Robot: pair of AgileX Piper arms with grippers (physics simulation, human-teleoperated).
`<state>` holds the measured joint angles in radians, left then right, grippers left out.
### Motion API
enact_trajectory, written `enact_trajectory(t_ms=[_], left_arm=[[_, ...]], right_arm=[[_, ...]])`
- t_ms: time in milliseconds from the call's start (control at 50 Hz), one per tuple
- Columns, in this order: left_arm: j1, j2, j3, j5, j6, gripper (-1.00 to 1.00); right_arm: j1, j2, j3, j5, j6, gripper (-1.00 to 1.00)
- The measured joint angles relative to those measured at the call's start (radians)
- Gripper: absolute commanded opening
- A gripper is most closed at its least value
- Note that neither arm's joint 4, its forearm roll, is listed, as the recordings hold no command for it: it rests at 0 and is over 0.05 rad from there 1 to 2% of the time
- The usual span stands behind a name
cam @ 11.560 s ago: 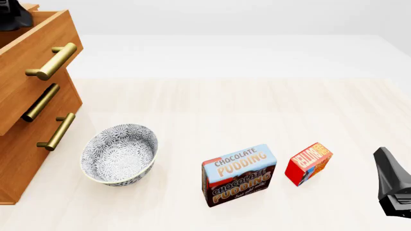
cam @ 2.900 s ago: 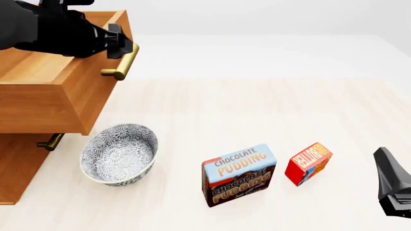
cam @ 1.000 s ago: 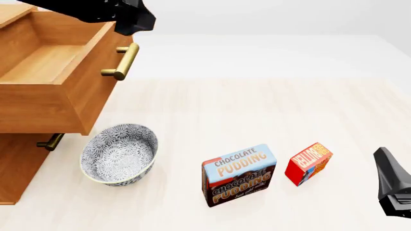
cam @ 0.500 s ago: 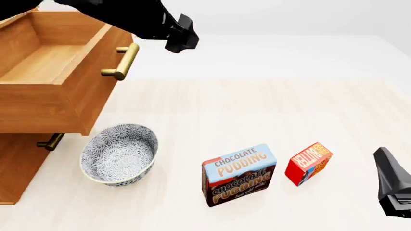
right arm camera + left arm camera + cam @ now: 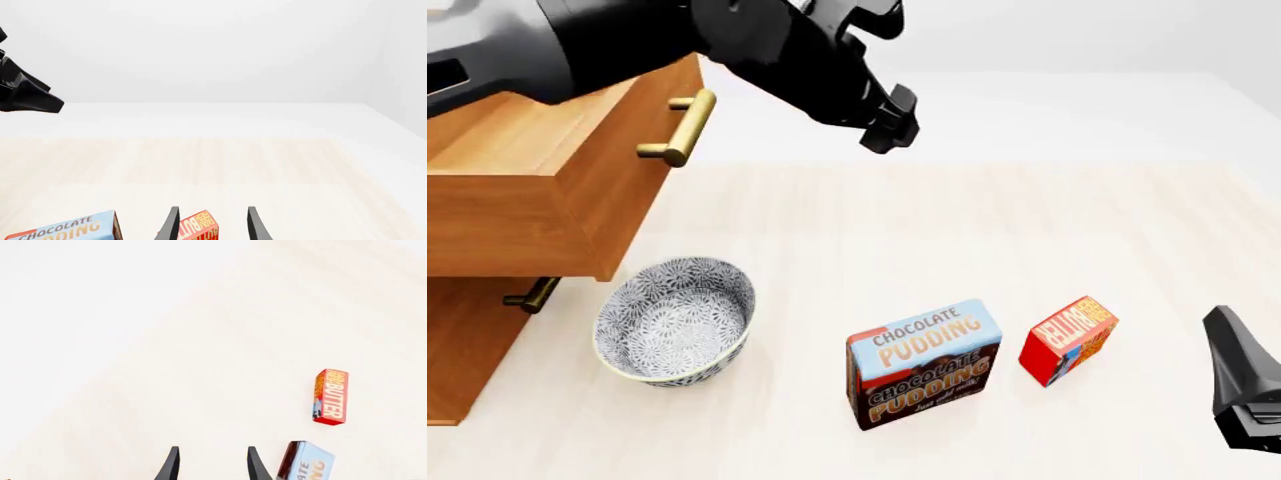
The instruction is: Put the butter at the back in the top drawer of the cabinet and close it.
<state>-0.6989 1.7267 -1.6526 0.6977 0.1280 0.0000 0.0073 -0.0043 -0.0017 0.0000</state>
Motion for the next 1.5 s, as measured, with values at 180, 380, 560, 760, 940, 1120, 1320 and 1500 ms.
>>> enact_trajectory(t_ms=[180, 380, 560, 760, 940, 1120, 1320, 1500], left_arm=[[-0.036, 0.058, -0.023, -0.005, -0.018, 1.00], [-0.075, 0.137, -0.072, -0.002, -0.039, 1.00], [-0.106, 0.210, -0.128, 0.006, -0.056, 1.00], [-0.135, 0.279, -0.188, 0.019, -0.073, 1.00], [-0.163, 0.336, -0.235, 0.031, -0.090, 1.00], [-0.183, 0.382, -0.276, 0.045, -0.101, 1.00], [-0.208, 0.436, -0.328, 0.065, -0.117, 1.00], [-0.228, 0.482, -0.368, 0.080, -0.131, 1.00]], right_arm=[[0.000, 0.000, 0.000, 0.000, 0.000, 1.00], [0.000, 0.000, 0.000, 0.000, 0.000, 1.00], [0.000, 0.000, 0.000, 0.000, 0.000, 1.00], [0.000, 0.000, 0.000, 0.000, 0.000, 1.00], [0.000, 0.000, 0.000, 0.000, 0.000, 1.00], [0.000, 0.000, 0.000, 0.000, 0.000, 1.00], [0.000, 0.000, 0.000, 0.000, 0.000, 1.00], [0.000, 0.000, 0.000, 0.000, 0.000, 1.00]])
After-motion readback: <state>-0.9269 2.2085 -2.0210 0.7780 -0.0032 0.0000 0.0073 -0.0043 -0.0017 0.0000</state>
